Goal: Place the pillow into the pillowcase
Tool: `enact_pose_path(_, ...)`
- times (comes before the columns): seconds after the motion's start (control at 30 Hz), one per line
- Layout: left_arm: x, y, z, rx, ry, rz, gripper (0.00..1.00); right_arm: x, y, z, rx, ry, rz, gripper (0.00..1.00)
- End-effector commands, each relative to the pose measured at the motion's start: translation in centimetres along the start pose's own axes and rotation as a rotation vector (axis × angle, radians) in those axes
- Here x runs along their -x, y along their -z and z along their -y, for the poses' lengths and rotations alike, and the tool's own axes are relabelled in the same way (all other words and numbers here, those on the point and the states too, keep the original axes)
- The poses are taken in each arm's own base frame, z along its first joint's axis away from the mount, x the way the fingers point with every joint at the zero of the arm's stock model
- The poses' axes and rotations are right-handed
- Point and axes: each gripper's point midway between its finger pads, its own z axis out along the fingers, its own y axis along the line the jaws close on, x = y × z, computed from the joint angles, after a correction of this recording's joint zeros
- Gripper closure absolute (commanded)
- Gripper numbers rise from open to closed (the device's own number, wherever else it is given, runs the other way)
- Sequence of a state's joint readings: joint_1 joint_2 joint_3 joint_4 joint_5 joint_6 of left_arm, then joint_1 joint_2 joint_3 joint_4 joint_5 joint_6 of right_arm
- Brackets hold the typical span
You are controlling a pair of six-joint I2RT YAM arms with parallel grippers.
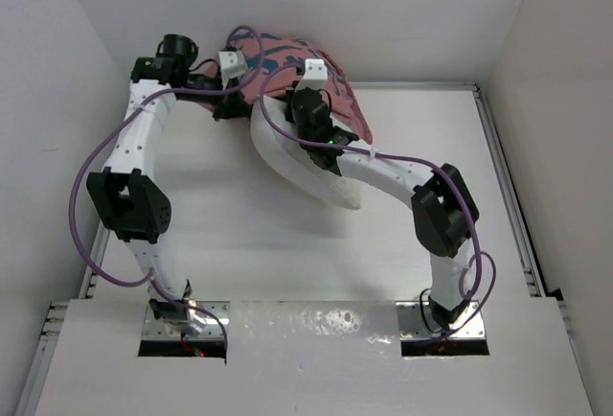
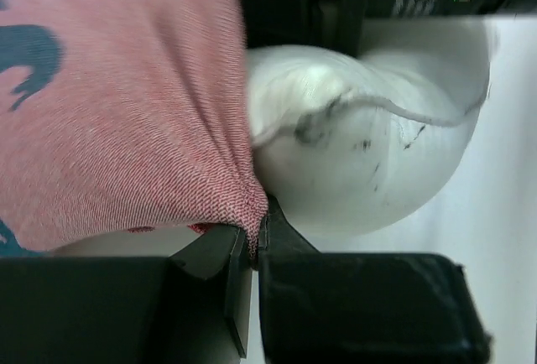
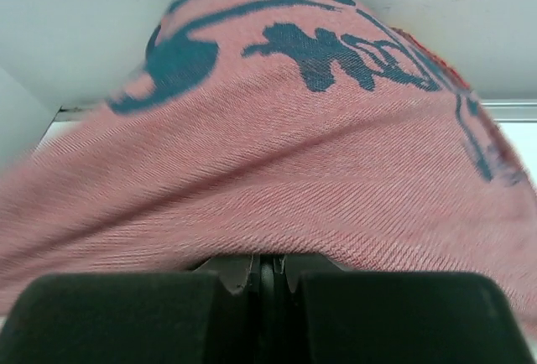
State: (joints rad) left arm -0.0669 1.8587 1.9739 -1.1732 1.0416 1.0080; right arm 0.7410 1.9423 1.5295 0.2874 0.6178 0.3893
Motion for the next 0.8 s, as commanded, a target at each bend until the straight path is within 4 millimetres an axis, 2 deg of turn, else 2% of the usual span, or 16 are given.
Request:
enact_pose_path(0.0, 8.6, 4.8, 7.0, -0.084, -0.008, 0.213, 1.00, -2.4, -2.3, 1.0, -0.064, 0.020, -0.009, 1.00)
enact_pose_path(0.03, 6.7, 4.4, 6.5, -0.063, 0.031, 0.162, 1.00, -2.7, -2.3, -0.5, -0.007, 0.042, -0.020, 1.00)
enact_pose_path(0.07, 4.0, 4.2, 5.0, 0.005, 0.062, 0.056, 1.00, -2.9, -1.6, -4.1, 0.129, 0.068, -0.051, 1.00)
enact_pose_path(0.1, 1.6, 3.9, 4.4, 0.035, 0.102, -0.015, 1.00, -2.9, -1.1, -5.8, 0.202, 0.098, -0.067, 0.92)
enact_pose_path(0.17, -5.4, 3.7, 3.5, 0.078, 0.217, -0.200, 1.00, -2.4, 1.2, -8.8, 0.339, 0.211, -0.119, 0.63)
enact_pose_path(0.2, -8.0, 4.7, 2.9, 0.104, 0.244, -0.241, 1.00, -2.3, 2.6, -10.6, 0.461, 0.233, -0.146, 0.30)
enact_pose_path(0.27, -12.5, 5.7, 3.2, 0.116, 0.332, -0.315, 1.00, -0.7, 5.4, -11.4, 0.566, 0.265, -0.193, 0.03)
enact_pose_path(0.3, -14.2, 7.0, 2.3, 0.160, 0.378, -0.326, 1.00, 0.2, 6.5, -11.7, 0.611, 0.265, -0.205, 0.01)
enact_pose_path(0.33, -15.6, 7.7, 1.9, 0.192, 0.408, -0.358, 1.00, -0.1, 8.0, -11.7, 0.657, 0.280, -0.265, 0.01)
enact_pose_path(0.4, -17.9, 9.7, 0.1, 0.291, 0.464, -0.397, 1.00, 3.2, 10.7, -12.0, 0.732, 0.293, -0.243, 0.01)
enact_pose_path(0.5, -19.1, 10.5, -0.9, 0.344, 0.470, -0.446, 1.00, 5.2, 13.8, -10.0, 0.777, 0.333, -0.257, 0.01)
enact_pose_path(0.53, -19.2, 10.6, -0.9, 0.346, 0.468, -0.448, 1.00, 4.6, 13.0, -7.5, 0.741, 0.310, -0.298, 0.29)
enact_pose_path(0.57, -19.0, 10.5, -0.8, 0.344, 0.469, -0.443, 1.00, 6.1, 12.7, -5.6, 0.698, 0.256, -0.286, 0.65)
enact_pose_path(0.6, -19.0, 10.4, -0.7, 0.339, 0.471, -0.436, 1.00, 5.3, 10.2, -1.3, 0.574, 0.125, -0.331, 1.00)
enact_pose_path(0.7, -19.4, 10.3, -0.3, 0.342, 0.502, -0.439, 0.92, 4.0, 7.2, 4.6, 0.403, -0.039, -0.375, 0.99)
enact_pose_path(0.77, -20.4, 9.8, 0.3, 0.337, 0.538, -0.446, 0.83, 2.7, 4.7, 9.0, 0.316, -0.115, -0.384, 0.72)
